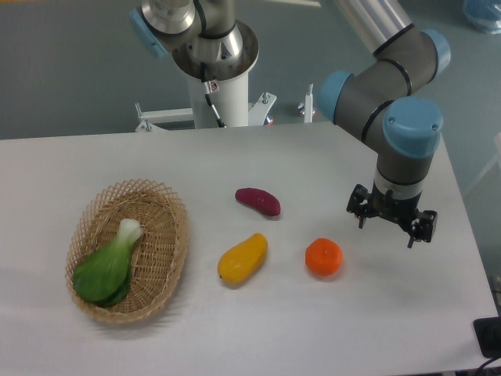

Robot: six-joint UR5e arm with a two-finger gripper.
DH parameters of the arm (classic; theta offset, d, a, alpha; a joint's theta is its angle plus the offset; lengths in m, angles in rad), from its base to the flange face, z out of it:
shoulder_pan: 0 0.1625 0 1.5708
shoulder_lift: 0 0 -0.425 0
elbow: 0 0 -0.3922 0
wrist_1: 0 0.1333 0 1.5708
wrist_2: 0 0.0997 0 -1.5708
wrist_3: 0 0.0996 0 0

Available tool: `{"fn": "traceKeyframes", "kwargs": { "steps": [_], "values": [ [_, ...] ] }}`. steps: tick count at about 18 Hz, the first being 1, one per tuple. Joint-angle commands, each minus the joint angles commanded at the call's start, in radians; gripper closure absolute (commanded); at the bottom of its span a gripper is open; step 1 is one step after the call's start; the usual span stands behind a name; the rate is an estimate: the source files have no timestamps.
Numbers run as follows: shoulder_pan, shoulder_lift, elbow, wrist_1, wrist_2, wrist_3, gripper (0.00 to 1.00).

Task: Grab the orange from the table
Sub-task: 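Move the open gripper over the small orange and lower it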

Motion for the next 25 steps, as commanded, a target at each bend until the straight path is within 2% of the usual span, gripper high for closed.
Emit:
{"fn": "traceKeyframes", "kwargs": {
  "steps": [7,9,12,15,23,25],
  "values": [
    [-0.002,0.000,-0.003,-0.003,-0.005,-0.005,0.00],
    [-0.002,0.003,-0.023,0.017,-0.008,-0.014,0.00],
    [-0.017,0.005,-0.047,0.035,-0.008,-0.125,0.00],
    [-0.038,0.005,-0.075,0.038,0.000,-0.152,0.00],
    [-0.095,-0.018,-0.146,0.086,-0.002,-0.190,0.00],
    [-0.095,-0.020,-0.172,0.133,0.000,-0.186,0.00]
  ]
}}
